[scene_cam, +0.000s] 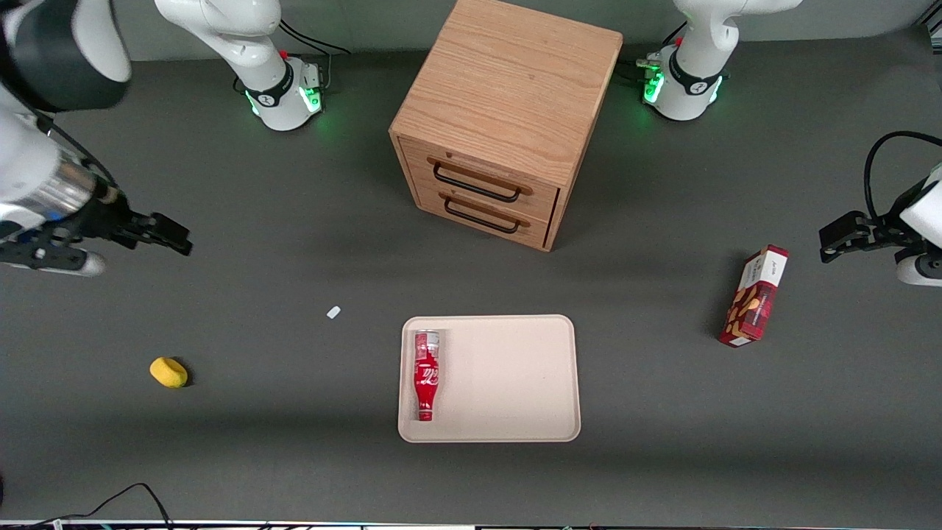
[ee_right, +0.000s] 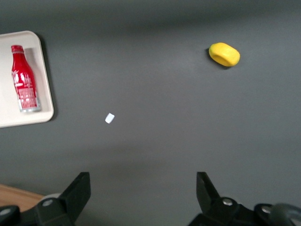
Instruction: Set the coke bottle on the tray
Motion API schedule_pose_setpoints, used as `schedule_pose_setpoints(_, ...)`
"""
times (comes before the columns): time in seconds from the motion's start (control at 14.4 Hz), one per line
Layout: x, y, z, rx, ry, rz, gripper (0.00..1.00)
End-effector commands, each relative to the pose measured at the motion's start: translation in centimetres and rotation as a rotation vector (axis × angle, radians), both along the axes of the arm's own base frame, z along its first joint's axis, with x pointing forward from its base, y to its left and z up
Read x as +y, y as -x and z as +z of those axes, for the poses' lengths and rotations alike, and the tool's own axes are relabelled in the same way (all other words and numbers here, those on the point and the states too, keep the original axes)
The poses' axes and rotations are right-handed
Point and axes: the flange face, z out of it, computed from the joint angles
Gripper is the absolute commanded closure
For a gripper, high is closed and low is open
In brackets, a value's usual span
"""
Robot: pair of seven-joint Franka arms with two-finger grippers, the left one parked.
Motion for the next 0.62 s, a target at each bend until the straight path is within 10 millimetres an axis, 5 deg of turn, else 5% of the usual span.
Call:
schedule_pose_setpoints(0.0, 0.0, 1.8, 1.4, 0.000, -0.017, 0.039, 0.00)
schedule_pose_setpoints(0.56, 1.8, 2.2, 3.5, 0.003, 0.024, 0.084, 0.00)
